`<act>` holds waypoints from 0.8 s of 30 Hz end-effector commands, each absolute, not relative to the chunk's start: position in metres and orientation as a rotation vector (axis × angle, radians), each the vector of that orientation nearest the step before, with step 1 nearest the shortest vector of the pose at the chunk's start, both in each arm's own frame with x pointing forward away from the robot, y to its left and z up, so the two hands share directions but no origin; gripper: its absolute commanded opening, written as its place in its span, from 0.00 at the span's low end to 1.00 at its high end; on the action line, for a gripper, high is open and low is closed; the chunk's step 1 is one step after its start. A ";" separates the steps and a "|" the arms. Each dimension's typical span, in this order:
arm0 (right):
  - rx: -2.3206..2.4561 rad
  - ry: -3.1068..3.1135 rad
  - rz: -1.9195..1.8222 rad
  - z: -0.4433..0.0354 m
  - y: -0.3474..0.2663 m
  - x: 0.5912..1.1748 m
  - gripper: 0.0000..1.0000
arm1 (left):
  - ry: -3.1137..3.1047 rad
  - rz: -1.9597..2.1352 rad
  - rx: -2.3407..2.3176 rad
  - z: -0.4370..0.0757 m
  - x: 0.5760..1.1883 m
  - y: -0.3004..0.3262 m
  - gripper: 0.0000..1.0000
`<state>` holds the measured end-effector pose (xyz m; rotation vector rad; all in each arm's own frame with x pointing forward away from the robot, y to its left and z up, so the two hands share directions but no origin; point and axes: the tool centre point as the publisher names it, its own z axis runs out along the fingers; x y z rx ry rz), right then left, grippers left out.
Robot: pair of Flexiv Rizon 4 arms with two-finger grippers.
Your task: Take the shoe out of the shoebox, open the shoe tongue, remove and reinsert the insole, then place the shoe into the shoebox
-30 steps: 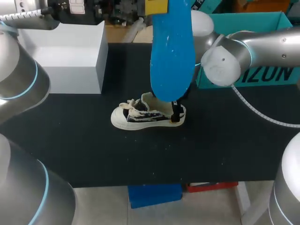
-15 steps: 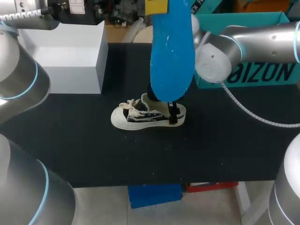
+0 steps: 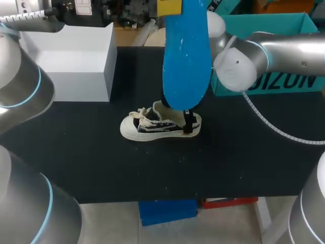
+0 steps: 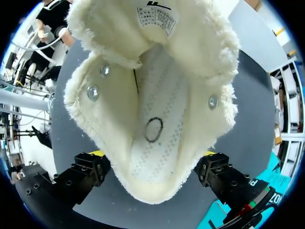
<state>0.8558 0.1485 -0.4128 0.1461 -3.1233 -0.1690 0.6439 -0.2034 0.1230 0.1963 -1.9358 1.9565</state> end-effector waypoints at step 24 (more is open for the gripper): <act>0.174 -2.904 -1.181 -0.425 0.136 0.862 1.00 | -1.939 1.954 0.200 0.124 0.644 -0.205 0.00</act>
